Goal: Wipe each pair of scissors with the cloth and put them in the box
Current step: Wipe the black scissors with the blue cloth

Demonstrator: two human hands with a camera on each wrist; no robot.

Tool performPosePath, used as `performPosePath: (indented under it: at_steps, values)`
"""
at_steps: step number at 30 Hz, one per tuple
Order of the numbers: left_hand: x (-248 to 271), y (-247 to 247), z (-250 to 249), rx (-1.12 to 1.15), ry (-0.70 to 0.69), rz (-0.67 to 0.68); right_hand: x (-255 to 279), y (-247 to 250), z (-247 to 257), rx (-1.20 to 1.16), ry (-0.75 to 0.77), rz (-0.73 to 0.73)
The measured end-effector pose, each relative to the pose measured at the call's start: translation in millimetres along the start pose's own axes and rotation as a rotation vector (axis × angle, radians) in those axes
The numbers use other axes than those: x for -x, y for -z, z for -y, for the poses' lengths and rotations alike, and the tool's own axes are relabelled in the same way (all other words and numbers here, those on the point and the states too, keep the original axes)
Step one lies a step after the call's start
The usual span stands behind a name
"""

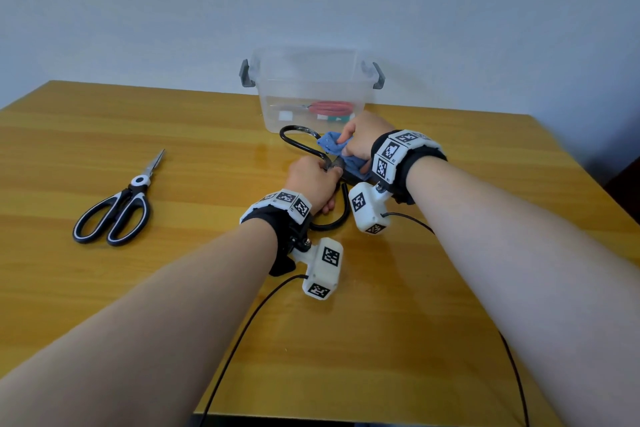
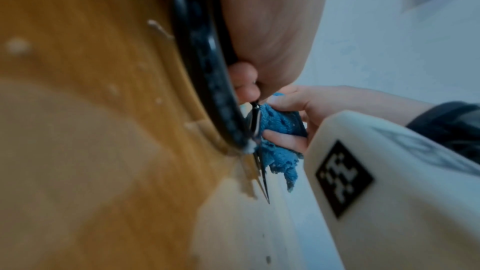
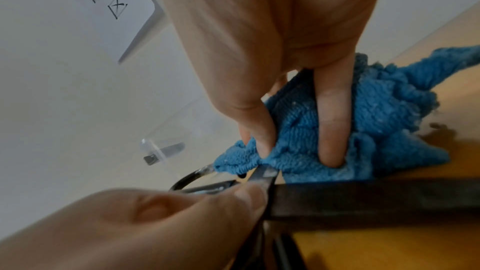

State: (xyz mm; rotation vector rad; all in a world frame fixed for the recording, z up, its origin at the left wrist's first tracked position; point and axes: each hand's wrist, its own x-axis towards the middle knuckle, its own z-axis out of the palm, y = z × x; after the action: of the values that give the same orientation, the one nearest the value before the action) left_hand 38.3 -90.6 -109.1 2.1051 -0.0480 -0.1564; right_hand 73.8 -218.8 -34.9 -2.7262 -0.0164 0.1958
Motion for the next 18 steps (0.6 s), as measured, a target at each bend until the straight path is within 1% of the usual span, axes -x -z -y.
performPosePath:
  at_steps: [3, 8, 10, 13, 15, 18]
  values:
    - [-1.3, 0.2, 1.7, 0.029, 0.007, 0.005, -13.8, 2.7, -6.8, 0.023, -0.016, -0.035]
    - [-2.5, -1.2, 0.9, 0.035, 0.007, -0.013, -22.6, 14.3, -20.3, 0.087, -0.124, -0.137]
    - [-2.1, -1.5, 0.2, 0.036, 0.002, -0.020, -20.7, 16.7, -25.5, 0.097, -0.131, -0.193]
    - [-0.6, -1.0, -1.5, 0.036, 0.008, -0.027, -11.6, 20.1, -26.5, 0.027, -0.097, -0.290]
    - [0.3, -0.8, -1.8, 0.037, 0.003, -0.030, -1.9, 22.9, -21.9, -0.057, -0.047, -0.267]
    - [0.8, -0.1, -2.0, 0.043, -0.009, -0.023, 14.1, 24.4, -9.2, -0.069, 0.065, -0.115]
